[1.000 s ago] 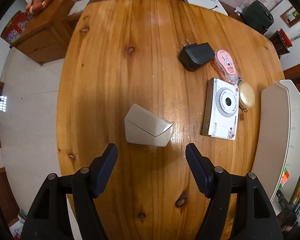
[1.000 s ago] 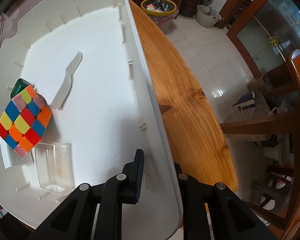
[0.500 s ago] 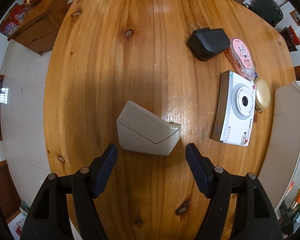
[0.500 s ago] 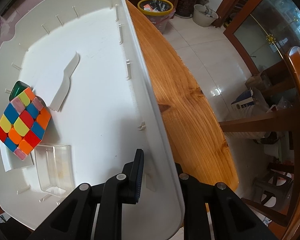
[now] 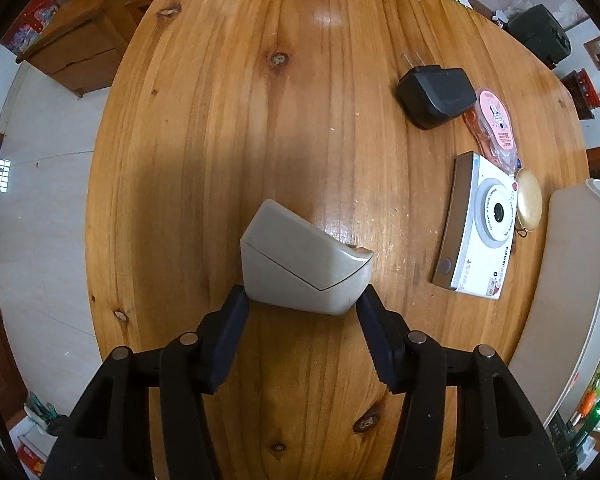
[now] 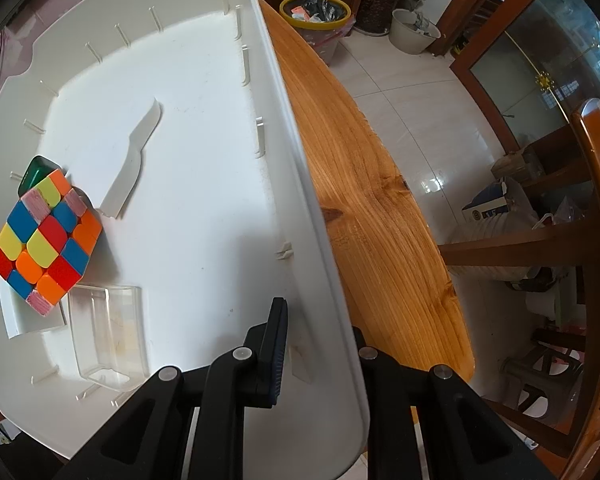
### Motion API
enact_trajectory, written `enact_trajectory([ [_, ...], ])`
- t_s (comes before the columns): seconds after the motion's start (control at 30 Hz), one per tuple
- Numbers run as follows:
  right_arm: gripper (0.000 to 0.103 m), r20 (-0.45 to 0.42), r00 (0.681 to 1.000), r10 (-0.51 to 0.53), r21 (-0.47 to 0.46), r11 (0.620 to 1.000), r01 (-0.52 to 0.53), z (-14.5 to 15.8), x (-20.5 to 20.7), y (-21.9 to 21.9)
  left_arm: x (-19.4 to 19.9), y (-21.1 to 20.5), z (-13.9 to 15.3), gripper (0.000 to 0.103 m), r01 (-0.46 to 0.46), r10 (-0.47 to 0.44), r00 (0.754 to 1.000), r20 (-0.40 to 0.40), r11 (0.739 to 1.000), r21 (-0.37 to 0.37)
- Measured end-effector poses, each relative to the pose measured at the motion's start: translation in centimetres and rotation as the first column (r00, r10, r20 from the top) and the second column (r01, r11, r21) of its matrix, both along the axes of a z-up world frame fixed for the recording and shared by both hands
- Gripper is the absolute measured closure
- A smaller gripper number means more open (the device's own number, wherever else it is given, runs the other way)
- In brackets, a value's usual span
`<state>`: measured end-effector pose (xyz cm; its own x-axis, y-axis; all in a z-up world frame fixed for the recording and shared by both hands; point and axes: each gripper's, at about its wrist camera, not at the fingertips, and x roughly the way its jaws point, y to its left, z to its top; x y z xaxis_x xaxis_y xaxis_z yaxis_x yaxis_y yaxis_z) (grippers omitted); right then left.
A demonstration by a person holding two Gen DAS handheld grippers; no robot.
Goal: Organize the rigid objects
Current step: 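Close the left gripper on the beige card holder and lift it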
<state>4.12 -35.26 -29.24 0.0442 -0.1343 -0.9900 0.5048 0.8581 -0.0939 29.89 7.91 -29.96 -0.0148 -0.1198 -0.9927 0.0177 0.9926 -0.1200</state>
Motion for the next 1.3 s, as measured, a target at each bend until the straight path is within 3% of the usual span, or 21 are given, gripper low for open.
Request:
enact_trajectory([
  [0.47, 0.084, -0.013, 0.999, 0.035, 0.004, 0.999, -0.035, 0.0, 0.3, 0.3, -1.9, 0.8, 3.3, 0.049, -0.004, 0.006, 0.997, 0.075, 1.000, -0.023],
  [0.5, 0.084, -0.013, 0.999, 0.038, 0.005, 0.999, -0.038, 0.0, 0.3, 0.3, -2.1, 0.7, 3.8, 0.064, -0.003, 0.005, 0.996, 0.084, 0.999, -0.032],
  [0.53, 0.084, -0.014, 0.999, 0.042, 0.005, 0.999, -0.042, 0.0, 0.3, 0.3, -2.1, 0.6, 4.2, 0.088, 0.000, 0.004, 0.997, 0.082, 0.999, -0.052],
  [0.67, 0.084, -0.017, 0.998, 0.063, 0.013, 0.998, -0.063, 0.0, 0.4, 0.2, -2.7, -0.7, 5.4, 0.087, 0.010, -0.006, 0.994, 0.110, 0.999, -0.033],
  [0.9, 0.084, -0.028, 0.996, 0.086, 0.032, 0.996, -0.085, -0.1, 0.7, 0.0, -2.7, -1.6, 6.5, 0.084, -0.066, 0.069, 0.992, 0.108, 0.997, -0.031],
  [1.1, 0.084, -0.036, 0.995, 0.090, 0.043, 0.995, -0.088, -0.2, 0.9, -0.3, -2.2, -0.9, 6.0, 0.068, -0.127, 0.128, 0.987, 0.095, 0.992, -0.013],
  [1.23, 0.084, -0.048, 0.995, 0.090, 0.049, 0.995, -0.087, -0.4, 1.1, -0.5, -1.6, -0.1, 5.6, 0.063, -0.173, 0.175, 0.981, 0.086, 0.984, -0.034],
  [1.3, 0.084, -0.058, 0.994, 0.094, 0.053, 0.994, -0.091, -0.4, 1.3, -0.5, -1.3, 0.1, 5.1, 0.052, -0.189, 0.192, 0.979, 0.074, 0.981, -0.039],
])
